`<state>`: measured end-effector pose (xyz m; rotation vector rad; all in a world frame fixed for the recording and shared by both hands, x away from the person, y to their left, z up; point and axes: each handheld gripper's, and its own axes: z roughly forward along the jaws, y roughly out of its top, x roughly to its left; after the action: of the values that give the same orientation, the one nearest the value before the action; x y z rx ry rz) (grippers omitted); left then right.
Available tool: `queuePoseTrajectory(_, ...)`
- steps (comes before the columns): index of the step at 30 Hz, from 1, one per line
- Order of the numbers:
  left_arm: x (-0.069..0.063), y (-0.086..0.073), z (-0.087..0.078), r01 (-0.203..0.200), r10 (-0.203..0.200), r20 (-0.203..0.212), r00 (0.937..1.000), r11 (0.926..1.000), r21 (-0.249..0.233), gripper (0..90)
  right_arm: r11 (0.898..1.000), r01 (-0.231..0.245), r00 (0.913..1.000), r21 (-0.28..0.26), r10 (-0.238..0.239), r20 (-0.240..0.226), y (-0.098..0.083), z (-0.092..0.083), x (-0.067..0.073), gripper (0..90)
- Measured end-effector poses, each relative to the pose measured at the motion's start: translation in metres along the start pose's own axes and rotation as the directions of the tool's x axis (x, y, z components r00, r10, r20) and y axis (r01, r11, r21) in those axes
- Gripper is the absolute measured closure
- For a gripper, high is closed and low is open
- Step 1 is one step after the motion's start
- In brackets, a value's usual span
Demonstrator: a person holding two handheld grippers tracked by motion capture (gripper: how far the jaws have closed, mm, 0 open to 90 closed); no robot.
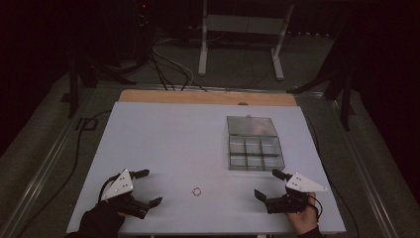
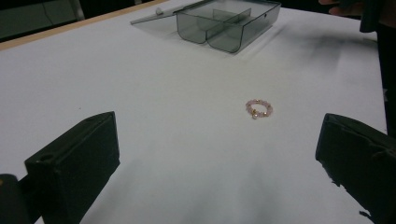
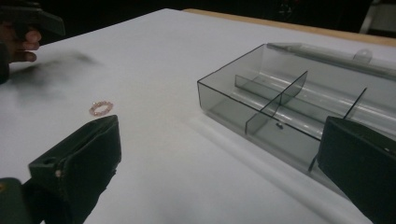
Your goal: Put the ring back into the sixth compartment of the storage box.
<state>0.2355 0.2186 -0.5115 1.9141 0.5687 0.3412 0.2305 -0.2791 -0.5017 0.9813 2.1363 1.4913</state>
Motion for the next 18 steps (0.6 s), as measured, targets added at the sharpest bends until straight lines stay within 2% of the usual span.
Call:
queuePoseTrajectory(8,-0.0001,0.0,0.0002,0.0,0.0,0.0,1.0,1.0,0.002,0.7,1.0,0.012,0.9996,0.021,-0.013,0.026,-0.0005,0.0002,0.0007,0.0)
queuePoseTrajectory(18,-0.0009,-0.0003,0.0,-0.004,0.004,0.001,1.0,0.9999,0.013,0.7,1.0,-0.011,0.9999,0.029,0.011,0.001,-0.0003,0.0013,0.0023,0.0)
